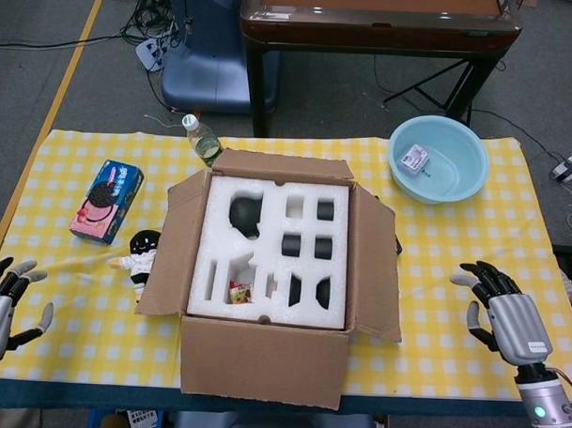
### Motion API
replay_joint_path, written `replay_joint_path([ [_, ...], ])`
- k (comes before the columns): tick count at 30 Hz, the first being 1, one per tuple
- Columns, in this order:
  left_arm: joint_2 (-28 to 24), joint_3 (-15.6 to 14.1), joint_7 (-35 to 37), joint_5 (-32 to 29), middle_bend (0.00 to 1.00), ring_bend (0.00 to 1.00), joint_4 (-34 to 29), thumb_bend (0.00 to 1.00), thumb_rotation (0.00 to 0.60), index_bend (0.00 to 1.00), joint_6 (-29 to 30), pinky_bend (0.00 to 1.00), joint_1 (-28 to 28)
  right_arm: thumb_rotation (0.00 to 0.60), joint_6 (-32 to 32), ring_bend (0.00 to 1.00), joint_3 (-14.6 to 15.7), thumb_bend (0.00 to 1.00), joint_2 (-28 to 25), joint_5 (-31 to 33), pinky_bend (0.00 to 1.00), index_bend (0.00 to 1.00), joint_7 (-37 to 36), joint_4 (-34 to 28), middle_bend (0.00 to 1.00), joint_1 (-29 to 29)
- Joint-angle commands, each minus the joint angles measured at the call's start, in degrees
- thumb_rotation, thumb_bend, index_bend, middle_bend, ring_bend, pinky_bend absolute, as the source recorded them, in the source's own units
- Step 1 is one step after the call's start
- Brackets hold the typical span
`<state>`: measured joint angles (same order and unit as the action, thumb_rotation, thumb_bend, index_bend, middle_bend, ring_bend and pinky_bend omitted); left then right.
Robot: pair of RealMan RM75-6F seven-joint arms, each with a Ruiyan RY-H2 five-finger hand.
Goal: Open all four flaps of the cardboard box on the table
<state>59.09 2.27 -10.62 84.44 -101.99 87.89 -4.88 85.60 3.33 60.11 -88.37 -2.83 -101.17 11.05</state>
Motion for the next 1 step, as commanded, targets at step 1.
replay_joint_path([
  [1,0.07,-0.03,-0.32,0.01,0.2,0.08,-0.21,0.43,0.348,0.34,-0.21,0.0,0.0,0.6,-0.1,0.12,-0.18,0.7,0.09,-0.04,0.19,0.28,-0.1,-0.06,0.18,-0.39],
])
